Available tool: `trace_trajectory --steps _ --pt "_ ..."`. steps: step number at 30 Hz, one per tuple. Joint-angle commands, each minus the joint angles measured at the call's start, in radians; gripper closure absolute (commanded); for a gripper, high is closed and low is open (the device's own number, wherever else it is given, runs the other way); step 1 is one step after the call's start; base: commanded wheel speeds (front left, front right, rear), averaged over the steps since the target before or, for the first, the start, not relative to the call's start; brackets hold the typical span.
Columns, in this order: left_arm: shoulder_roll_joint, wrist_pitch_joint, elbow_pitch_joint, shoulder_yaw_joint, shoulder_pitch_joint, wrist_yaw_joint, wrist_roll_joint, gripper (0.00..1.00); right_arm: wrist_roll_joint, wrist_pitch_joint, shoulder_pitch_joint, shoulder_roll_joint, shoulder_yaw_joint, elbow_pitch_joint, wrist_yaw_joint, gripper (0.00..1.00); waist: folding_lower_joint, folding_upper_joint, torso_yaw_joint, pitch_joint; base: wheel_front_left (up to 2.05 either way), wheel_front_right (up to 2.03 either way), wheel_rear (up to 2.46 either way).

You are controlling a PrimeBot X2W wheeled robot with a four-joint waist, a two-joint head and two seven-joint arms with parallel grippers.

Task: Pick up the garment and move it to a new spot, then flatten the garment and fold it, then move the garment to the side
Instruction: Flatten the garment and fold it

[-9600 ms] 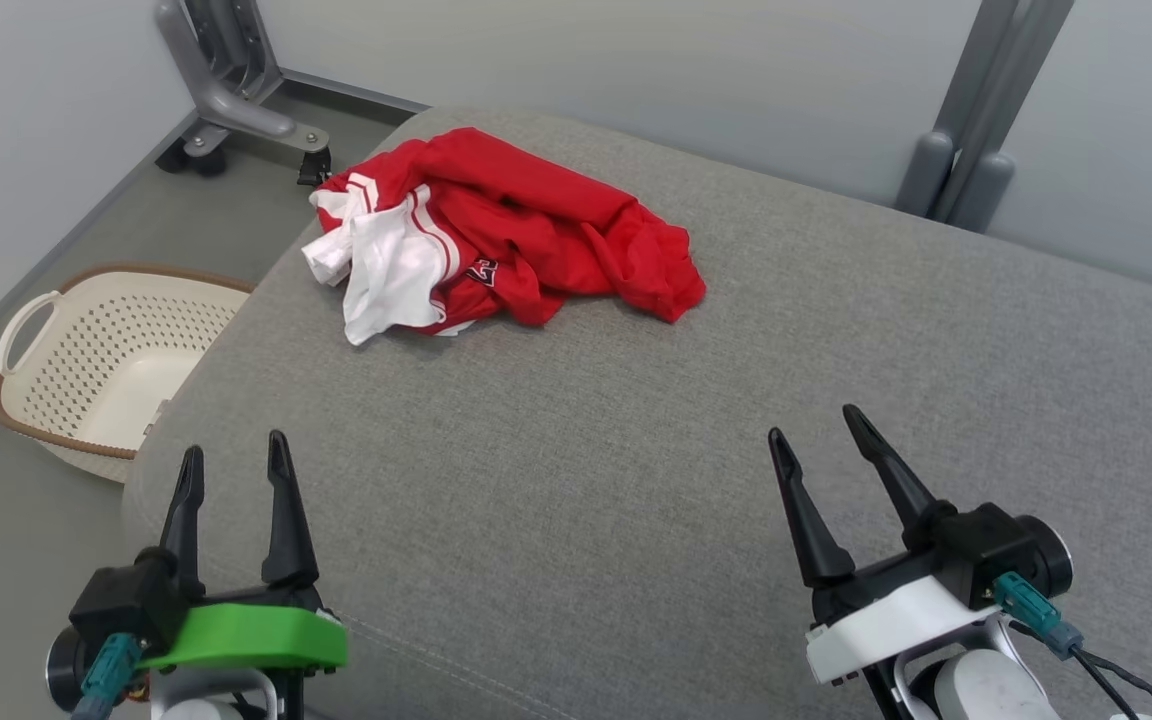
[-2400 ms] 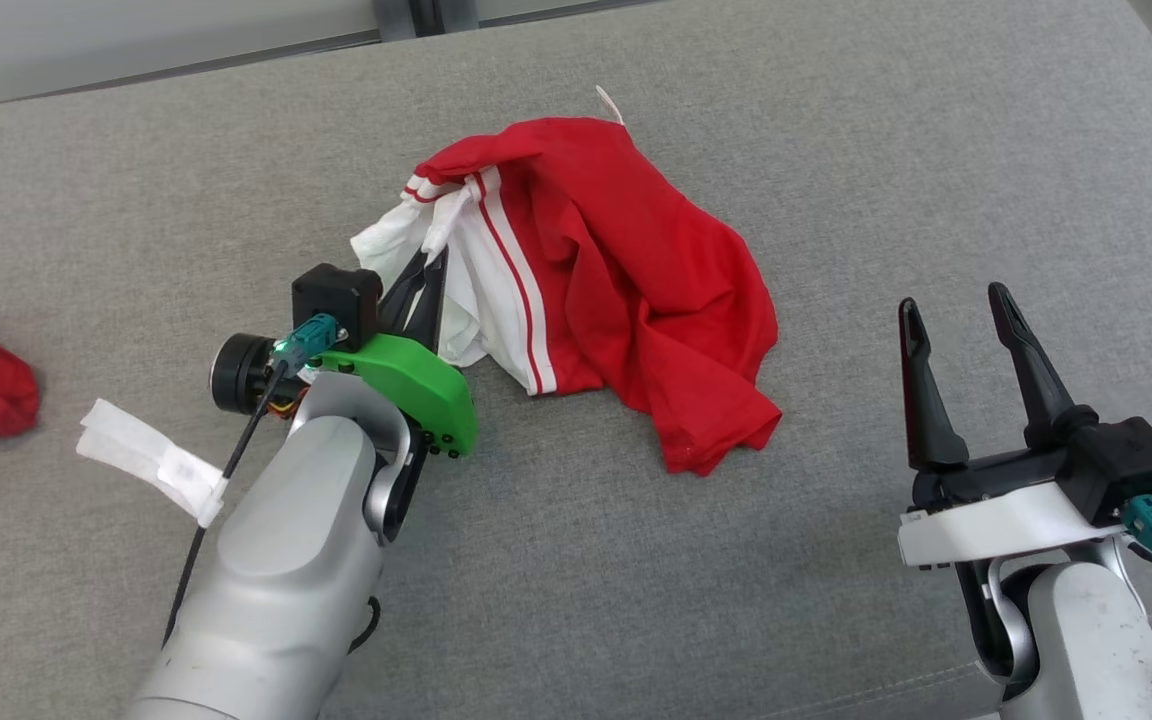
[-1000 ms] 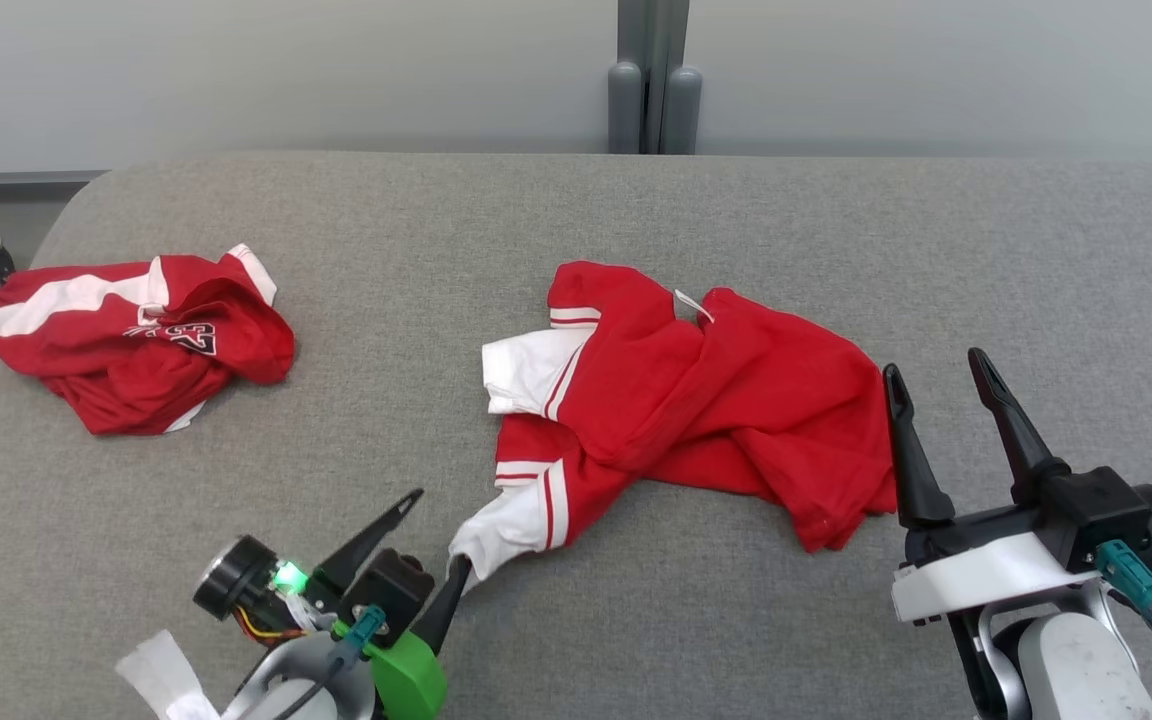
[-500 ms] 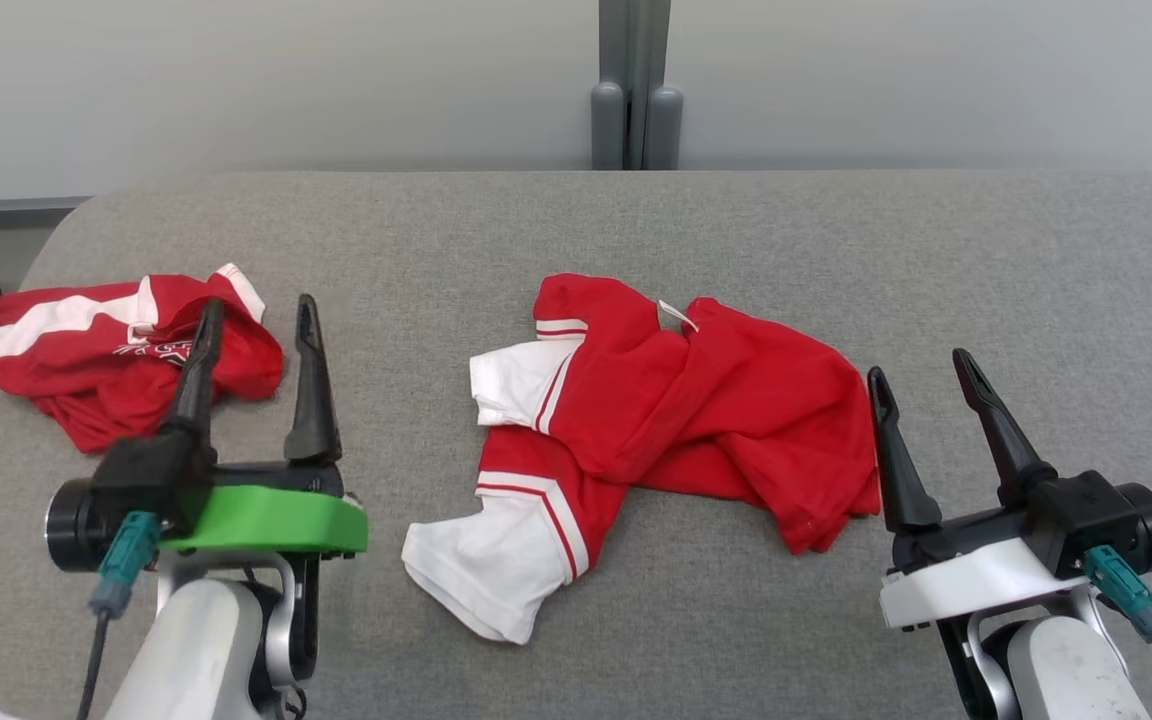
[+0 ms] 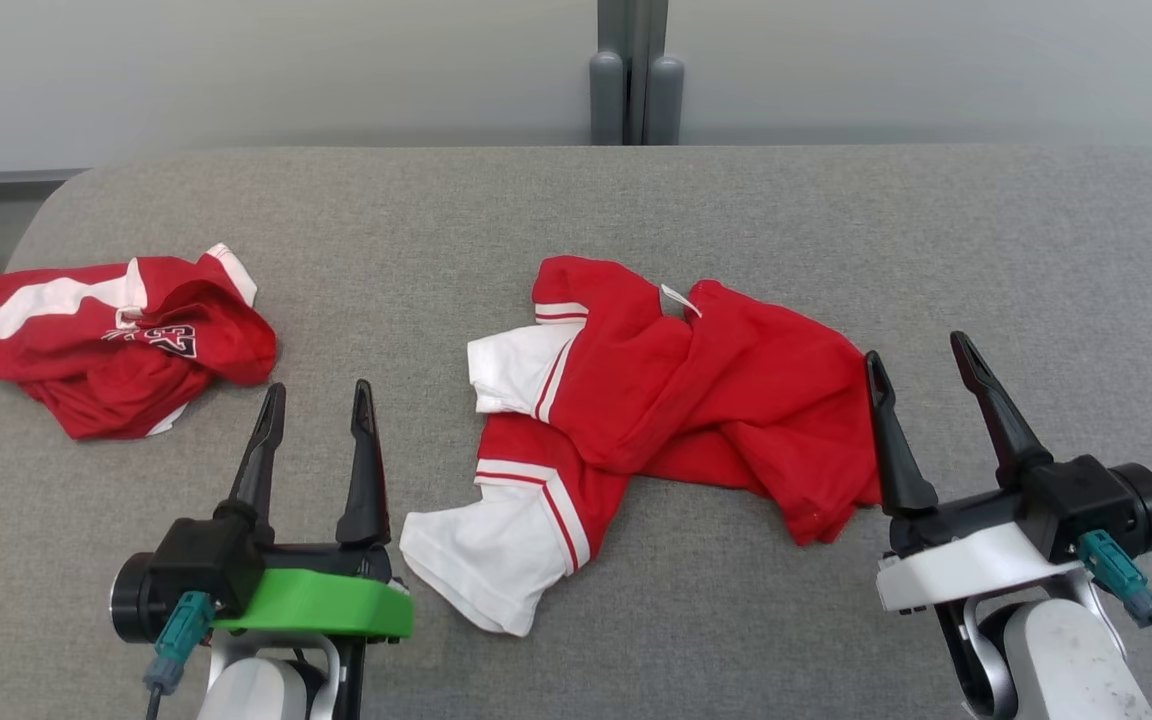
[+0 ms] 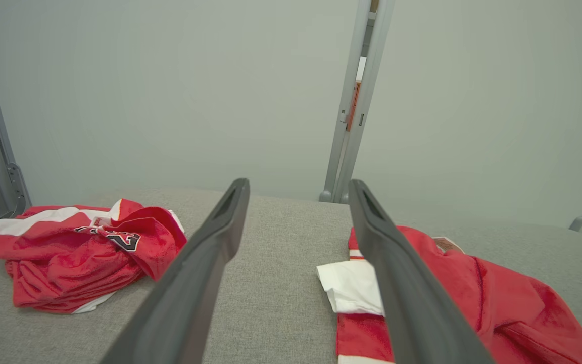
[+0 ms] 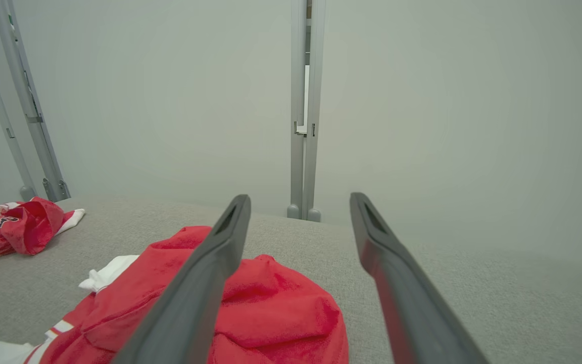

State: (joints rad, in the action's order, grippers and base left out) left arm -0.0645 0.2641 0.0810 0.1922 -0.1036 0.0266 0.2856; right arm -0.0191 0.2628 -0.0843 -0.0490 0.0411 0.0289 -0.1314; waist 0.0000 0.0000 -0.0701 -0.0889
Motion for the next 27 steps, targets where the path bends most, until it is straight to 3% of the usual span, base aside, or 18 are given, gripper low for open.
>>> trace_trajectory --steps 1,5,8,17,27 --pt "0.005 0.0 0.008 -0.005 -0.003 -0.011 -0.015 0.0 0.007 0.003 -0.025 -0.002 0.004 0.009 0.001 0.0 0.0 0.0 -0.016 -0.016 0.0 0.0 0.0" --pt "0.012 0.0 0.017 -0.004 -0.025 -0.033 -0.002 0.0 0.013 0.003 -0.095 -0.002 0.038 0.078 0.001 0.0 0.0 0.0 -0.041 -0.046 0.0 0.0 0.0" --pt "0.014 0.0 0.027 0.022 -0.039 -0.037 0.022 0.0 0.01 -0.019 -0.189 -0.015 0.08 0.203 0.002 0.0 0.0 0.0 -0.067 -0.073 0.0 0.0 0.0" --pt "0.013 0.0 0.035 0.124 -0.102 -0.016 0.075 0.0 -0.168 -0.242 -0.51 -0.144 0.157 0.536 0.002 0.0 0.0 0.0 -0.168 -0.171 0.0 0.0 0.0" --pt "0.014 0.0 0.023 0.19 -0.131 0.016 0.14 0.0 -0.408 -0.555 -0.696 -0.312 0.344 0.685 0.002 0.0 0.0 0.0 -0.27 -0.231 0.0 0.0 0.0"
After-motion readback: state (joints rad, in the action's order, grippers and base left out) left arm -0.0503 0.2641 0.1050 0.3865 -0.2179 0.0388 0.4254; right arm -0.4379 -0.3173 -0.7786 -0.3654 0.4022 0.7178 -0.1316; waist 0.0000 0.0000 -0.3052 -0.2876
